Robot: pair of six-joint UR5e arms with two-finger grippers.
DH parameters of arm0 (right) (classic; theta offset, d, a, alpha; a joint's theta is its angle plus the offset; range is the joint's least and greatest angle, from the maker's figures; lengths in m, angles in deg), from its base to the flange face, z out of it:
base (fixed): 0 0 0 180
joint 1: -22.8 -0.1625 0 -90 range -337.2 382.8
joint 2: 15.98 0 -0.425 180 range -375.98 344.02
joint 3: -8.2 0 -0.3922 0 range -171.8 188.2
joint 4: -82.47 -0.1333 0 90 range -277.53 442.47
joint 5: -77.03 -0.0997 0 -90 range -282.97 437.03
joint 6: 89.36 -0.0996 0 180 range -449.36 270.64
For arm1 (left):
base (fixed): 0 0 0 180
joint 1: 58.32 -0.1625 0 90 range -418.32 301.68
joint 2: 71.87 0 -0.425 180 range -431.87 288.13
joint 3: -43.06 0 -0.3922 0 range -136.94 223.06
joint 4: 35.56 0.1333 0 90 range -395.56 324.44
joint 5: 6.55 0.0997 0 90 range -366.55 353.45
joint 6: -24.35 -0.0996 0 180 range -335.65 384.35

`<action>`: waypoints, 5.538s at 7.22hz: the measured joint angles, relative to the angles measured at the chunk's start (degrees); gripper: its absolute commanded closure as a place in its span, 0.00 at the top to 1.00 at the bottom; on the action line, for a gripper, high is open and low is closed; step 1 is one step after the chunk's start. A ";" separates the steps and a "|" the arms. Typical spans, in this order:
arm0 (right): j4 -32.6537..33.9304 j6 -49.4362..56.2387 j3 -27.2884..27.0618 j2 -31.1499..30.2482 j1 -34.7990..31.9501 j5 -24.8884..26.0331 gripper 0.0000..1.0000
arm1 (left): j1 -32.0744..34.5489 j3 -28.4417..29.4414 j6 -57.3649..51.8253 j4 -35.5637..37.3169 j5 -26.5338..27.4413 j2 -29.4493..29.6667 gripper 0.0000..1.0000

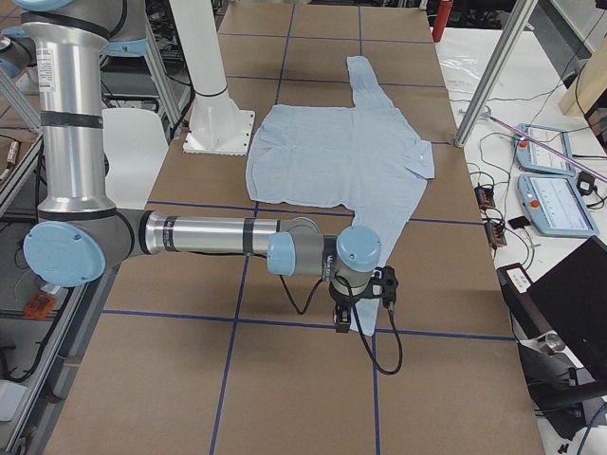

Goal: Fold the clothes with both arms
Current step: 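Reach the right gripper to the sleeve cuff nearest it and grasp, then lift the grasped sleeve cuff off the table with the right gripper, then carry the sleeve across the shirt chest toward the collar with the right gripper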

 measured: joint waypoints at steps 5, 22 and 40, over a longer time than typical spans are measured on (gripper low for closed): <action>-29.40 -8.76 15.46 0.99 6.94 1.60 1.00 | -0.68 3.97 0.12 -7.97 -2.83 2.43 1.00; -32.17 -11.58 15.46 4.51 13.20 -1.98 0.00 | -0.91 4.23 0.02 -8.33 -3.25 3.43 0.99; -30.14 -58.10 34.50 64.63 58.02 36.61 1.00 | -1.02 12.30 0.54 -9.72 -3.13 6.69 1.00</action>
